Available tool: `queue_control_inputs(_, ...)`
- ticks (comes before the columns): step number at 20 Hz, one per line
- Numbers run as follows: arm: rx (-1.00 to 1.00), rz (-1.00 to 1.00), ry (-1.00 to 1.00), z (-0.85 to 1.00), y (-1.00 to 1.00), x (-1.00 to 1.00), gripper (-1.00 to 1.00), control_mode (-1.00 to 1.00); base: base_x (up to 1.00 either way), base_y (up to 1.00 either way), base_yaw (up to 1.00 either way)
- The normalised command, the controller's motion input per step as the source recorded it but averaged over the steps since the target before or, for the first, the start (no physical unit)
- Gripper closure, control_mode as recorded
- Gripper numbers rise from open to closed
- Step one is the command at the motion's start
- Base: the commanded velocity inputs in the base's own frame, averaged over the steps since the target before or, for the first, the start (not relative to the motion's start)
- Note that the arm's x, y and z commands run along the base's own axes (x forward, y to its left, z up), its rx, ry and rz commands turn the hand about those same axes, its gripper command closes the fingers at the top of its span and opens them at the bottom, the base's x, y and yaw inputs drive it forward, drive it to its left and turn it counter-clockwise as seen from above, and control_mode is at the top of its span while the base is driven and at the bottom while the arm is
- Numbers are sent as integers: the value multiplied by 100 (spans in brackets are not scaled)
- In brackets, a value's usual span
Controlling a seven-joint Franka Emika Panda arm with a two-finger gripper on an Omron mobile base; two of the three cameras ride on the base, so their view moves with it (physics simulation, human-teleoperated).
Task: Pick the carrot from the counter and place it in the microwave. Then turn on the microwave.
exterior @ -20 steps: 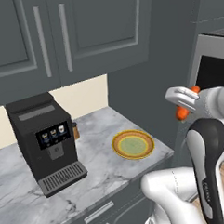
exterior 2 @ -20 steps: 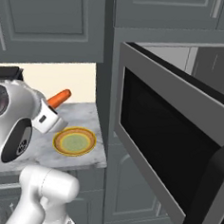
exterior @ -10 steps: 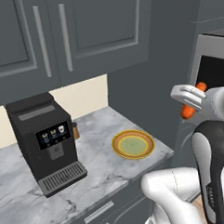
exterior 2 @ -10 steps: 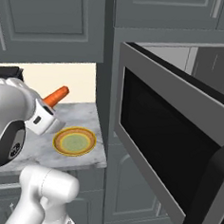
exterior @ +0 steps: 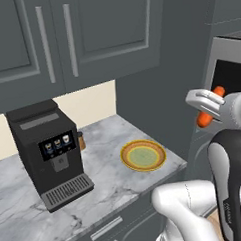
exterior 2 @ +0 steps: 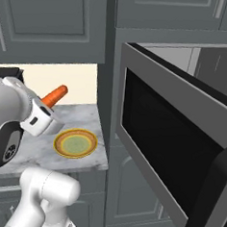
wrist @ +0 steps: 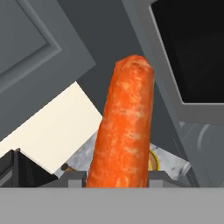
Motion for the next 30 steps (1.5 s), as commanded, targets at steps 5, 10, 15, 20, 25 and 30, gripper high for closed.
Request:
queue_control_inputs(5, 0, 0, 0, 0, 0, -7, 100, 100, -2, 0, 0)
queue_control_inputs(10, 0, 0, 0, 0, 0, 0, 100, 100, -1, 0, 0)
queue_control_inputs(15, 0, 0, 0, 0, 0, 0, 100, 100, -16, -6, 0)
queue_control_inputs(20, 0, 0, 0, 0, 0, 0, 100, 100, -27, -16, -3)
queue_control_inputs(25, 0, 0, 0, 0, 0, 0, 100, 100, -38, -17, -7)
queue_control_inputs(30, 0, 0, 0, 0, 0, 0, 100, 100, -43, -22, -11)
